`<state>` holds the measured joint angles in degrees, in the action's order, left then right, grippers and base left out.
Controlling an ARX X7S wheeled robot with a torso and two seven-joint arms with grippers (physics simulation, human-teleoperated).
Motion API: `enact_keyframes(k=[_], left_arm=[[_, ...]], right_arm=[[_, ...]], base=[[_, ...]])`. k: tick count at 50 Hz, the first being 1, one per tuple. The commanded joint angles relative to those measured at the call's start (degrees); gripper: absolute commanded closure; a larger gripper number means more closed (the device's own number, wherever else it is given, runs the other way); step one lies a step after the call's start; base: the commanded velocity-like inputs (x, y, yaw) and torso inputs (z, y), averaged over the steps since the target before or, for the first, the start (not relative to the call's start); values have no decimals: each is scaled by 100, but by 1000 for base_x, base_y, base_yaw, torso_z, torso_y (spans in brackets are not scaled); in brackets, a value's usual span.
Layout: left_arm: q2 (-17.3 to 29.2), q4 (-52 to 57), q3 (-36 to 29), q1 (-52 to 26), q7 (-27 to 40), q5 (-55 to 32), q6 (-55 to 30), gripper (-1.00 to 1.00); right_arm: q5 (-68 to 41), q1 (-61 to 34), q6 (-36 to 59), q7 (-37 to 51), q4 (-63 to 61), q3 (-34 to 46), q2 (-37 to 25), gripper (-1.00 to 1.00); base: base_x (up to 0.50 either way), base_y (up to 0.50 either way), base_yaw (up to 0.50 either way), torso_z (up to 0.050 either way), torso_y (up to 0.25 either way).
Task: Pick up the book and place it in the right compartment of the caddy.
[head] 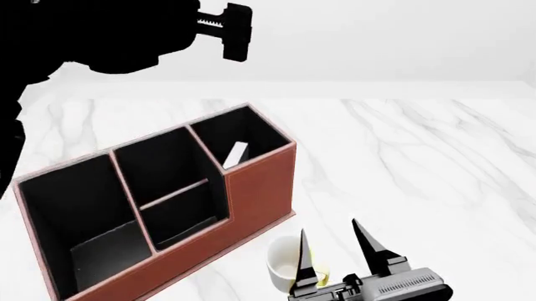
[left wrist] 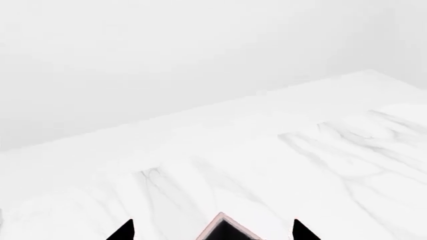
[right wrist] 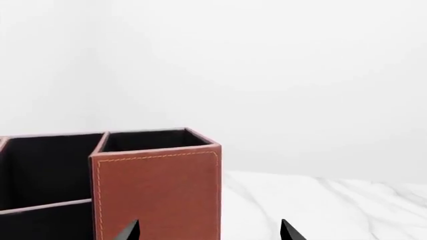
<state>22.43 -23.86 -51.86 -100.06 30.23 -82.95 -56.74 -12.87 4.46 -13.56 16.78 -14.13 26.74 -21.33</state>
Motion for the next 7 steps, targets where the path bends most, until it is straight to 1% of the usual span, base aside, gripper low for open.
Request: enact_keyframes(k=[1, 2, 3, 6, 7], left_arm=[[1193, 2413, 778, 399, 791, -621, -48, -100], [1299, 2516, 828, 441, 830, -629, -11, -100], [1544, 2752, 957, 551, 929, -648, 94, -100], [1808, 3022, 1121, 740, 1021, -887, 170, -100], [1994, 3243, 1167, 892, 1061, -892, 219, -100]], right_arm=[[92, 5, 14, -113, -27, -92, 73, -100], [95, 7, 16, -113, -30, -88, 71, -100], [100, 1, 22, -110, -22, -85, 72, -100], [111, -6, 27, -109, -13, -72, 72, -100], [114, -9, 19, -110, 2, -67, 75, -100]], base=[[0, 0, 0, 0, 0], [0, 0, 0, 0, 0], [0, 0, 0, 0, 0], [0, 0, 0, 0, 0], [0, 0, 0, 0, 0]])
